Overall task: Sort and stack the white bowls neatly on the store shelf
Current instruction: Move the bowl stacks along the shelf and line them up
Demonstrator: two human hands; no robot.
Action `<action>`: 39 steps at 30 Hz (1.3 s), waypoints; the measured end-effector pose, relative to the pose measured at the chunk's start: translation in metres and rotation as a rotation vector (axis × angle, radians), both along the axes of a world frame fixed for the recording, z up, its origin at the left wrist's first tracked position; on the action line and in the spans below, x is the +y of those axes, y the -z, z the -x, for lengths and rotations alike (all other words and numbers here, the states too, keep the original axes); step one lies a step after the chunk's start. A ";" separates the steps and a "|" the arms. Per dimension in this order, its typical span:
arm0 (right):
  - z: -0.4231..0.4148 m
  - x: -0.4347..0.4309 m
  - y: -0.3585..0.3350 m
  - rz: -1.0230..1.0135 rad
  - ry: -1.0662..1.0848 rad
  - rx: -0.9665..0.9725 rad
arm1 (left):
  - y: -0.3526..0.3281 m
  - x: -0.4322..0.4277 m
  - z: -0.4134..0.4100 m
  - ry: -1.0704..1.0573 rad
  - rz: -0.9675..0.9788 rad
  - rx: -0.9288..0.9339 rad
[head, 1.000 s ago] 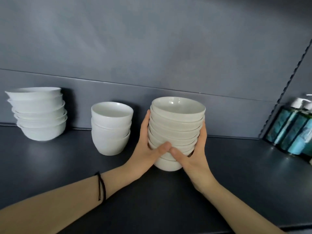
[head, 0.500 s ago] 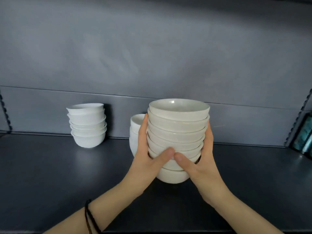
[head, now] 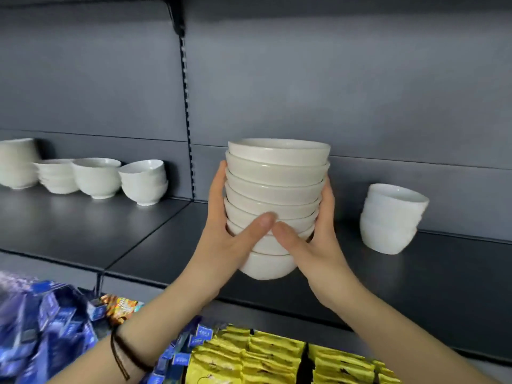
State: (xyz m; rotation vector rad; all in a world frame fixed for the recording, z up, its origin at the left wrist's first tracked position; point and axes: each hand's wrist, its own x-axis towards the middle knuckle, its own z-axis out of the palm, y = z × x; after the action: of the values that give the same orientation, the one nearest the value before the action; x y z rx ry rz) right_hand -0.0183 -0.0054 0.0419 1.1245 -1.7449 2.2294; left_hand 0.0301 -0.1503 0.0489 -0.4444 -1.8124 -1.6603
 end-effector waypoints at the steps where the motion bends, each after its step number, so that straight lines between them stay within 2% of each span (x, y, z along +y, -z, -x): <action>1: -0.005 -0.019 0.000 0.008 -0.026 -0.009 | 0.001 -0.018 -0.008 -0.037 0.004 0.006; 12: -0.024 -0.207 -0.003 -0.033 -0.270 -0.004 | 0.000 -0.185 -0.064 -0.277 -0.021 0.034; 24: -0.019 -0.409 0.004 -0.100 -0.429 0.078 | 0.018 -0.377 -0.075 -0.484 -0.015 0.086; 39: 0.002 -0.647 0.007 -0.100 -0.441 0.081 | 0.018 -0.610 -0.059 -0.511 -0.022 0.083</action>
State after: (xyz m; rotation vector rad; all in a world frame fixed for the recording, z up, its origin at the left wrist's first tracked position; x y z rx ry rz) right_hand -0.0200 -0.6527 0.0352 1.7430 -1.7268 2.2943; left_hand 0.0889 -0.7600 0.0306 -0.0280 -1.6676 -1.2847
